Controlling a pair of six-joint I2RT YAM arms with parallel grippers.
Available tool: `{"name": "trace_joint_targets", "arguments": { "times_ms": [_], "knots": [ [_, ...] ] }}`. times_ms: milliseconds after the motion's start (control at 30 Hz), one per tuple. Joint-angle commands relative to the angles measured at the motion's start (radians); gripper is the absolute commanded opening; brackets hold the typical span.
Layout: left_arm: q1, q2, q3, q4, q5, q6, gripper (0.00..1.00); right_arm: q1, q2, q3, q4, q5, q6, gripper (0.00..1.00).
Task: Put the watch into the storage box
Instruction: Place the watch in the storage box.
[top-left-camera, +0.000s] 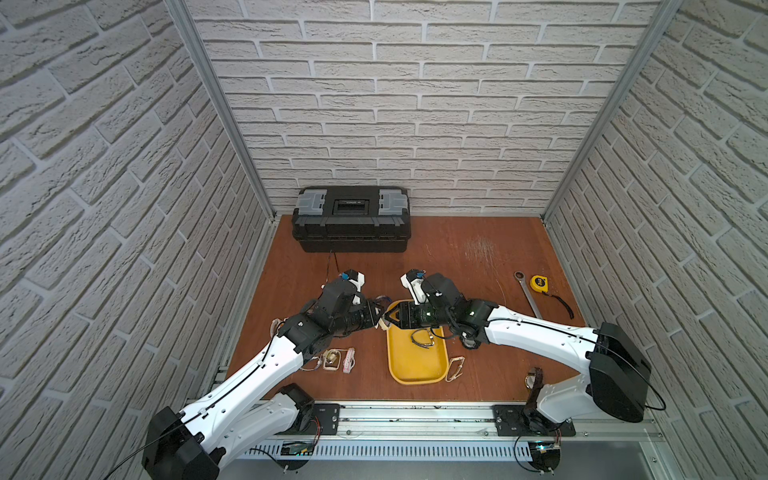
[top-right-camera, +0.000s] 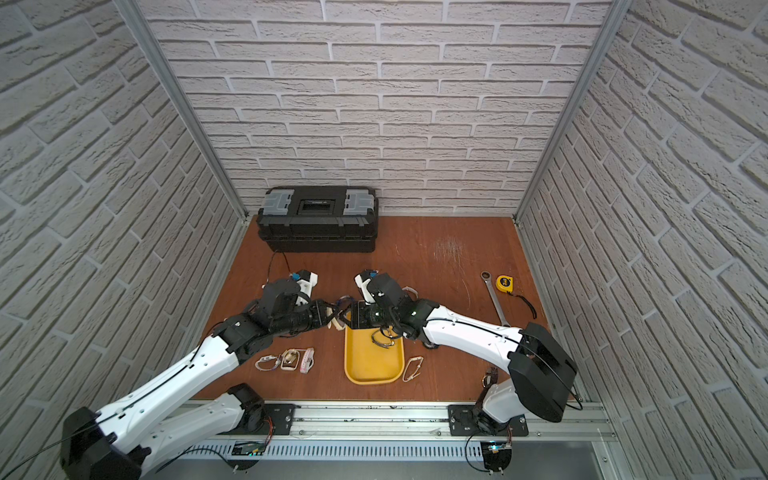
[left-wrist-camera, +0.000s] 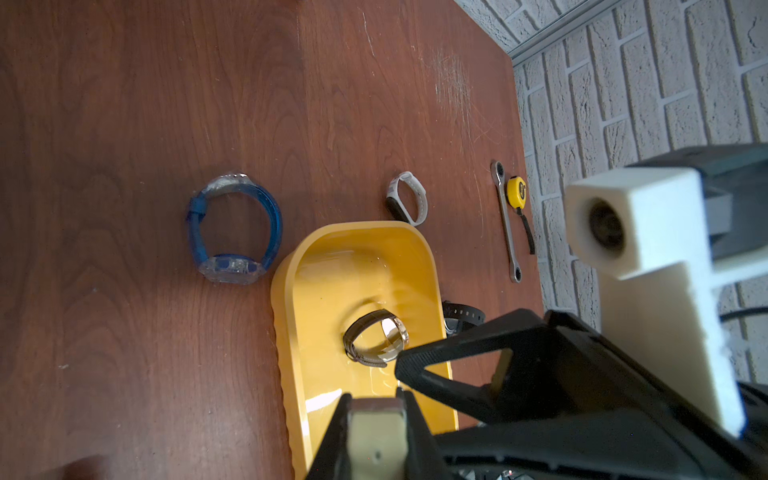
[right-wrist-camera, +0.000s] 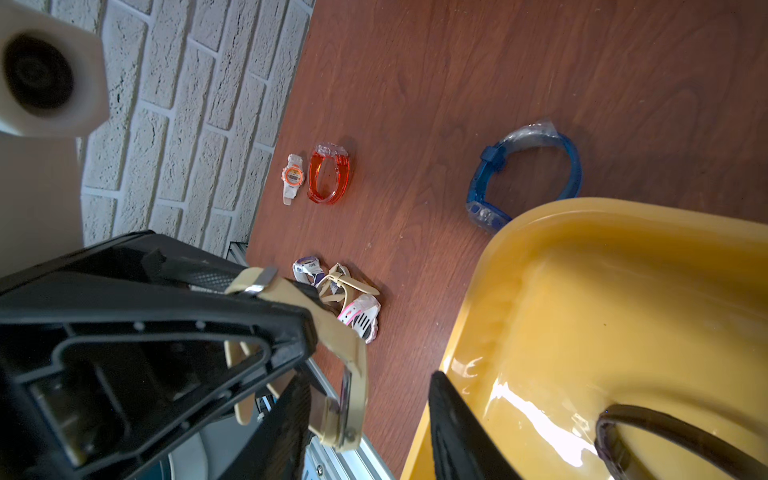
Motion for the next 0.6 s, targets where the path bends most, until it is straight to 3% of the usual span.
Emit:
{"name": "trace_joint_targets", "arguments": {
  "times_ms": [0,167,400,467,567],
  "knots": [
    [-0.006,-0.012,-0.009,0.058,-0.005,-0.009,0.14,0.001,0.021,0.003,0.067,-0.049,0.014,0.45],
    [-0.007,-0.011,-0.012,0.074,-0.006,-0.008,0.14,0.004,0.047,0.007,0.062,-0.069,0.019,0.39],
    [-0.008,-0.027,-0.032,0.104,-0.005,-0.015,0.18,0.004,0.045,0.026,0.058,-0.083,0.023,0.12],
    [-0.006,-0.037,-0.033,0.102,-0.011,-0.014,0.32,0.004,0.037,0.043,0.012,-0.084,0.008,0.07],
    [0.026,-0.063,0.001,0.012,-0.042,-0.010,0.75,0.008,0.022,0.094,-0.153,-0.036,-0.042,0.04]
  ]
}}
